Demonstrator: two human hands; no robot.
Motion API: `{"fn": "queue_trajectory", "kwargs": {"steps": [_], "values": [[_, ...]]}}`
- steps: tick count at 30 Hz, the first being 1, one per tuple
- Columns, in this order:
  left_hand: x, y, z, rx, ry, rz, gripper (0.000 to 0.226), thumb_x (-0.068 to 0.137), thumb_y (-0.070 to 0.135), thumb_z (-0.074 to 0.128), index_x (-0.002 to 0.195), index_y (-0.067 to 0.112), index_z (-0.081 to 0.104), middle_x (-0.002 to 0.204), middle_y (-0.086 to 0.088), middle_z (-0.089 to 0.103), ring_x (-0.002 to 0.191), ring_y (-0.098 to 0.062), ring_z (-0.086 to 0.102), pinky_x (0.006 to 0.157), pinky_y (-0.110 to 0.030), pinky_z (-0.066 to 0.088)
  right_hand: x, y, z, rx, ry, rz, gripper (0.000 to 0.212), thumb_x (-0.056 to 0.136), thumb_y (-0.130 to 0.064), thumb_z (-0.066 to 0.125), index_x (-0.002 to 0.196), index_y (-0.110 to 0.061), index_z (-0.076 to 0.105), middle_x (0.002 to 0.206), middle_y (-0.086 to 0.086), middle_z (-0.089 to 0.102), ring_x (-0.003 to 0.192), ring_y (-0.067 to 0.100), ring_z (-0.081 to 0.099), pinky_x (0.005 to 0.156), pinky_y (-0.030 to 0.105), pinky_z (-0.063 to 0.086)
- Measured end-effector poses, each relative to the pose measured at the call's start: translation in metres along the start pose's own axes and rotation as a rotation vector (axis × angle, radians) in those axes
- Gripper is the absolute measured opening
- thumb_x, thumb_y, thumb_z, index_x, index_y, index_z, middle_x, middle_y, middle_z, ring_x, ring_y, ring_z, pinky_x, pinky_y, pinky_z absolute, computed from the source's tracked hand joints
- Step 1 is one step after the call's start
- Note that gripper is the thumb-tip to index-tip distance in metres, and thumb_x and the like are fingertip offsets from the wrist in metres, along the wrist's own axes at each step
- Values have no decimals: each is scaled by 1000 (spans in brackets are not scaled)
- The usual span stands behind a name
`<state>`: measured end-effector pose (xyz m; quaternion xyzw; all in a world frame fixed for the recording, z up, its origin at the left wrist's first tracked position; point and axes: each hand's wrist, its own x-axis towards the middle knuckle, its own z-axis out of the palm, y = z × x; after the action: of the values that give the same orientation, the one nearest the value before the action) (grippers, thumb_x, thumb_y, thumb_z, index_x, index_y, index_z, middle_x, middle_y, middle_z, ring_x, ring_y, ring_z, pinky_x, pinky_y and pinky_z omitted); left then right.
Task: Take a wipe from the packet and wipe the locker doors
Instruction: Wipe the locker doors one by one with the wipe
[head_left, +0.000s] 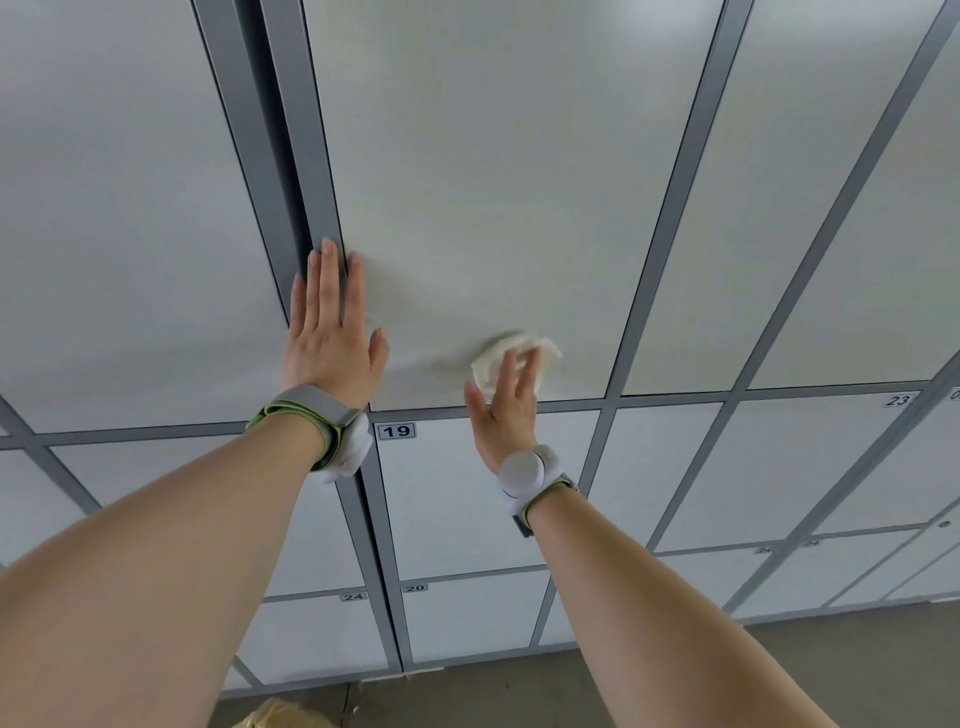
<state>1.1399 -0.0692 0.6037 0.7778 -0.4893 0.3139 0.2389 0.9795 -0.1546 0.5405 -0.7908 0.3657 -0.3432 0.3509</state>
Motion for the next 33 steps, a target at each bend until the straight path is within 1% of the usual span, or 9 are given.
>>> {"fn": "queue_trajectory", "kwargs": {"steps": [3,6,10,15,18,22,25,29,33], "values": [[-5,-4,1,4,-25,5,77,89,16,54,149,1,8,157,-19,1,145,-31,0,115,-29,-14,8,-23,-3,-27,1,-178,65,100,-32,41,151,-22,4,157,1,-17,146,18,-7,117,39,-1],[-6,-9,-1,18,-37,29,79,89,17,55,149,0,7,157,-16,2,145,-29,3,115,-29,-15,13,-22,-1,-100,27,-217,60,100,-32,40,151,-24,9,158,2,-15,145,17,-11,117,39,0],[-12,-27,-6,57,-11,53,75,88,19,53,149,1,12,157,-17,10,144,-34,6,114,-33,-17,1,2,13,-150,-11,-108,61,100,-31,39,150,-29,5,157,-2,-19,146,15,-10,117,42,2],[-22,-56,-9,90,-27,20,76,90,23,49,150,4,7,157,-17,1,144,-36,0,112,-40,-20,-5,-4,36,-52,17,24,70,98,-33,44,151,-19,0,155,4,-25,146,22,-2,116,43,12],[-23,-70,-11,70,-18,18,77,87,23,48,149,3,8,157,-20,4,144,-37,2,112,-38,-21,3,-29,45,-6,68,-57,69,98,-34,45,151,-16,4,156,8,-20,146,26,-1,117,44,11],[-27,-81,-9,38,-16,17,83,84,14,58,149,2,8,156,-21,6,143,-38,3,113,-37,-21,7,-42,49,-41,123,-163,69,90,-44,33,150,-18,10,157,7,-15,146,22,-6,117,38,7],[-30,-91,-9,12,-27,30,79,86,19,51,149,2,6,156,-20,6,144,-37,2,113,-35,-20,-3,-27,64,-76,89,-116,69,91,-45,33,151,-20,8,157,3,-17,146,21,-5,117,39,9],[-31,-94,-11,-4,-62,26,82,87,16,55,149,0,3,158,-16,1,145,-33,0,113,-34,-19,-16,-13,86,-57,31,42,69,98,-33,44,151,-19,1,155,3,-23,146,22,6,116,42,17],[-31,-99,-12,-29,-65,61,82,86,14,55,149,0,4,158,-15,1,145,-31,0,114,-31,-18,-6,-40,96,52,40,32,74,97,-36,46,151,-14,0,154,6,-27,147,23,-1,116,45,14]]}}
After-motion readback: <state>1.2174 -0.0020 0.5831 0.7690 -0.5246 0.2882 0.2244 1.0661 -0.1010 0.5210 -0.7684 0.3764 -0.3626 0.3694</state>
